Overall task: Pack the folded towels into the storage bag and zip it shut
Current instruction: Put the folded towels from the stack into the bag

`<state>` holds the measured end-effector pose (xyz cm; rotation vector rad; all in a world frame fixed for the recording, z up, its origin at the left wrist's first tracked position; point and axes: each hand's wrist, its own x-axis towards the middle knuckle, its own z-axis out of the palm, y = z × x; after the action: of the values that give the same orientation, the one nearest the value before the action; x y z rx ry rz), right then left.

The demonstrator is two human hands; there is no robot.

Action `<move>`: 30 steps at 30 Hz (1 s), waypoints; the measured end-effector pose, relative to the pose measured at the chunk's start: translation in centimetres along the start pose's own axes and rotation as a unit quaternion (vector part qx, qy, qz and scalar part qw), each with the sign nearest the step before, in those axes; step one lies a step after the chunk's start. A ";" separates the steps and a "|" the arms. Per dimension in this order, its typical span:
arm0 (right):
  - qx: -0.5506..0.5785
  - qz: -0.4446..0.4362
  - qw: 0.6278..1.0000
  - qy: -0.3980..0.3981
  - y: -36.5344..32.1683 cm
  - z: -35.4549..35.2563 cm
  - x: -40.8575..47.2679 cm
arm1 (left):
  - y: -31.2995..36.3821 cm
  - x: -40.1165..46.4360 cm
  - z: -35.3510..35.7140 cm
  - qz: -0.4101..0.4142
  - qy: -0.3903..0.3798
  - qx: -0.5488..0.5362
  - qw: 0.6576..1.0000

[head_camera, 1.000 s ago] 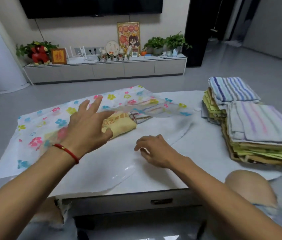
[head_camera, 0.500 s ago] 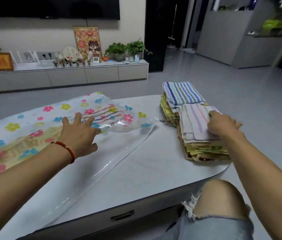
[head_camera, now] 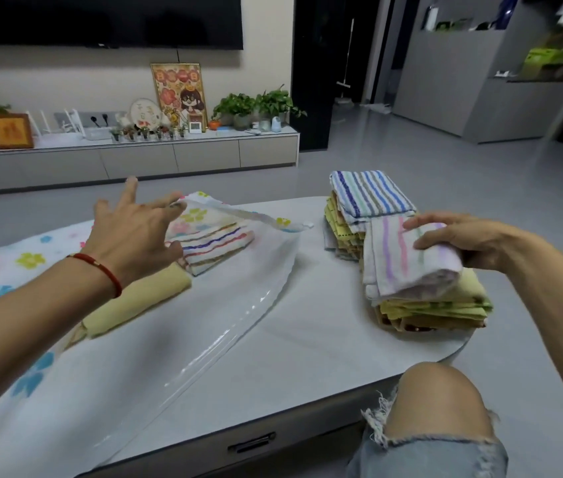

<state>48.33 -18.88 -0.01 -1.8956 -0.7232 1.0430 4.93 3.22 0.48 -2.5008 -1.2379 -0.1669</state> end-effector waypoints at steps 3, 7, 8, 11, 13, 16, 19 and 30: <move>0.058 -0.046 0.990 -0.120 -2.0 2.6 -2.0 | -0.6 0.6 -1.2 -0.003 0.019 -0.006 1.000; 0.131 -0.083 0.938 -0.310 -3.9 10.7 -3.3 | -1.1 1.3 -2.5 -0.010 0.026 -0.029 0.999; 0.128 -0.090 0.928 -0.337 -4.1 13.3 -3.0 | -1.1 1.5 -2.7 -0.011 0.023 -0.039 0.999; 0.137 -0.091 0.911 -0.379 -4.0 22.1 -1.1 | -1.0 2.0 -3.7 -0.016 0.018 -0.064 0.998; 0.186 -0.087 0.909 -0.362 -4.0 27.7 1.3 | -1.0 2.3 -4.4 -0.024 0.017 -0.069 0.997; 0.327 -0.086 0.905 -0.257 -5.6 34.1 6.0 | -1.2 2.3 -5.1 -0.028 0.015 -0.071 0.997; 0.365 -0.101 0.919 -0.107 -6.5 37.4 10.8 | -2.0 2.0 -5.5 -0.032 0.022 -0.086 0.996; -0.080 -0.165 0.982 0.047 -5.5 38.7 15.2 | -2.9 1.4 -4.0 -0.015 0.034 -0.103 0.994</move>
<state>21.71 10.81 -13.01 -1.8627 -1.0499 0.6993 3.69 4.52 5.29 -2.6250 -1.2884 -0.4041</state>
